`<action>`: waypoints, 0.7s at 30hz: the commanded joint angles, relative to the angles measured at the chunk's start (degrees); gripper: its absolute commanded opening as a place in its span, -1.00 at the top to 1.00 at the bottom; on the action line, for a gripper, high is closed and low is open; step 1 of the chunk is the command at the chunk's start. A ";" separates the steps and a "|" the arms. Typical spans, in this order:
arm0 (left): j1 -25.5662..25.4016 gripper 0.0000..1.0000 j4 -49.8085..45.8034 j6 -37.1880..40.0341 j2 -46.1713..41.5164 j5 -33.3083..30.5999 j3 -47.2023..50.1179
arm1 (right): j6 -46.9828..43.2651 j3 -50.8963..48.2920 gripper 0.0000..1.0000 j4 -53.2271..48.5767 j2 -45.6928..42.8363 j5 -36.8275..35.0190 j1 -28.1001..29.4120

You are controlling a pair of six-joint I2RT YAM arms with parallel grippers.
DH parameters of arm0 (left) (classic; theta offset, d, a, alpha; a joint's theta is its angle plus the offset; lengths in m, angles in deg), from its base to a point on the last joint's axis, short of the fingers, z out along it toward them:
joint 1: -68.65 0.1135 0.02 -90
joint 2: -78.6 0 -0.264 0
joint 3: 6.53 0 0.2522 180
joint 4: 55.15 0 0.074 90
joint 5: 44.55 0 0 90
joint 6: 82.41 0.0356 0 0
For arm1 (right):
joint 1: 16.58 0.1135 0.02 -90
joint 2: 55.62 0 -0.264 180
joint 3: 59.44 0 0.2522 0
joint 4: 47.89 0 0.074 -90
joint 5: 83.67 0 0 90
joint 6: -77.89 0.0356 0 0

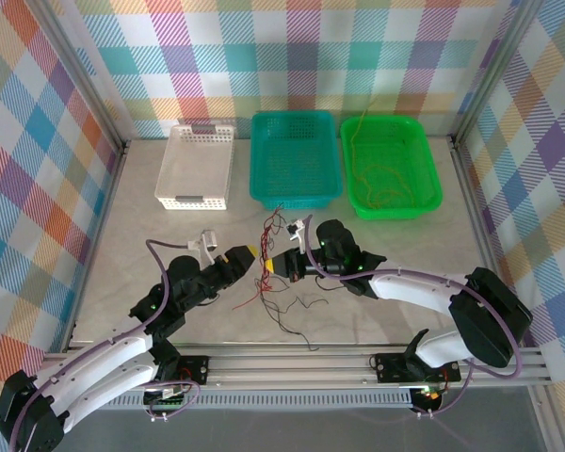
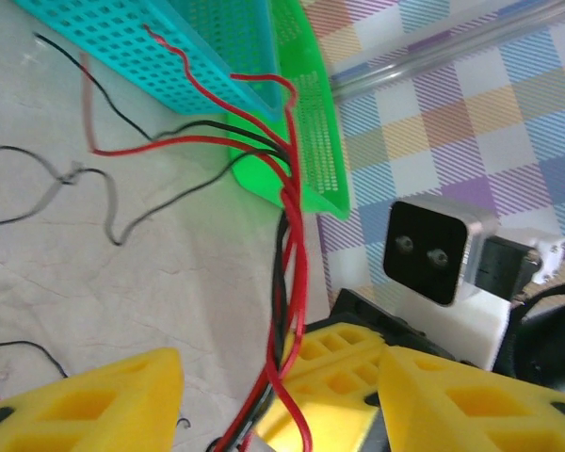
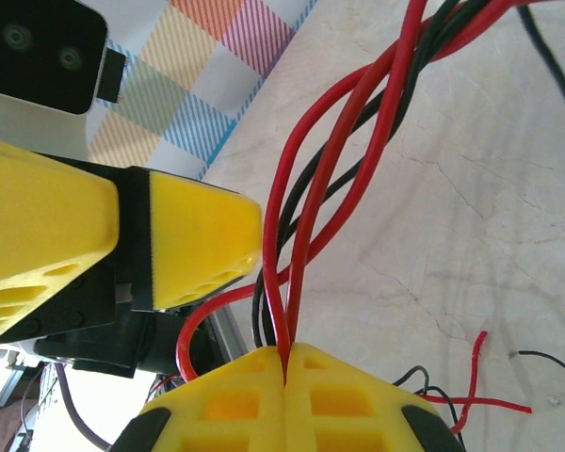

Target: Untangle the cables

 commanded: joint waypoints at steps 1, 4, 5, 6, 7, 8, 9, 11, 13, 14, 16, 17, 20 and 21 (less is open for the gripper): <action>-0.06 0.05 4.14 -1.37 -0.06 2.61 1.57 | -1.15 1.91 1.00 -0.48 0.03 -0.74 0.03; -0.87 0.09 5.04 -1.46 0.68 3.46 2.29 | -0.70 2.18 1.00 -0.61 0.40 -1.28 0.09; -1.09 0.10 5.32 -1.33 1.00 3.85 2.54 | -0.63 2.29 1.00 -0.62 0.56 -1.42 0.03; -1.33 0.10 5.22 -1.23 1.23 3.99 2.64 | -0.51 2.45 1.00 -0.62 0.69 -1.40 0.07; -1.61 0.10 5.45 -1.23 1.40 4.01 2.88 | -0.53 2.57 1.00 -0.82 0.90 -1.37 0.07; -1.72 0.09 5.82 -1.23 1.61 4.09 3.03 | -0.40 2.73 1.00 -0.83 1.15 -1.34 0.03; -1.89 0.08 5.91 -1.06 1.95 4.23 2.96 | -0.31 2.83 1.00 -0.67 1.39 -1.27 0.05; -2.10 0.06 6.31 -0.80 2.82 4.83 2.63 | -0.14 3.01 1.00 -0.41 1.85 -1.28 0.06; -2.42 0.06 6.87 -0.54 3.92 5.19 2.17 | 0.09 3.18 1.00 -0.18 2.29 -0.99 0.07; -2.71 0.07 6.93 -0.27 4.45 5.30 1.88 | 0.18 3.27 1.00 -0.13 2.45 -0.93 0.07; -2.97 0.10 7.08 -0.26 4.94 4.73 1.70 | 0.21 3.45 1.00 -0.13 2.74 -0.71 0.07; -3.09 0.15 7.17 -0.17 5.12 4.55 1.71 | 0.16 3.45 1.00 -0.15 2.83 -0.67 0.09; -3.17 0.38 6.76 0.33 5.43 4.08 1.44 | 0.46 3.38 1.00 0.12 2.76 -0.57 0.03; -3.15 0.50 6.55 0.32 5.41 3.75 1.44 | 0.48 3.36 1.00 0.15 2.70 -0.46 0.07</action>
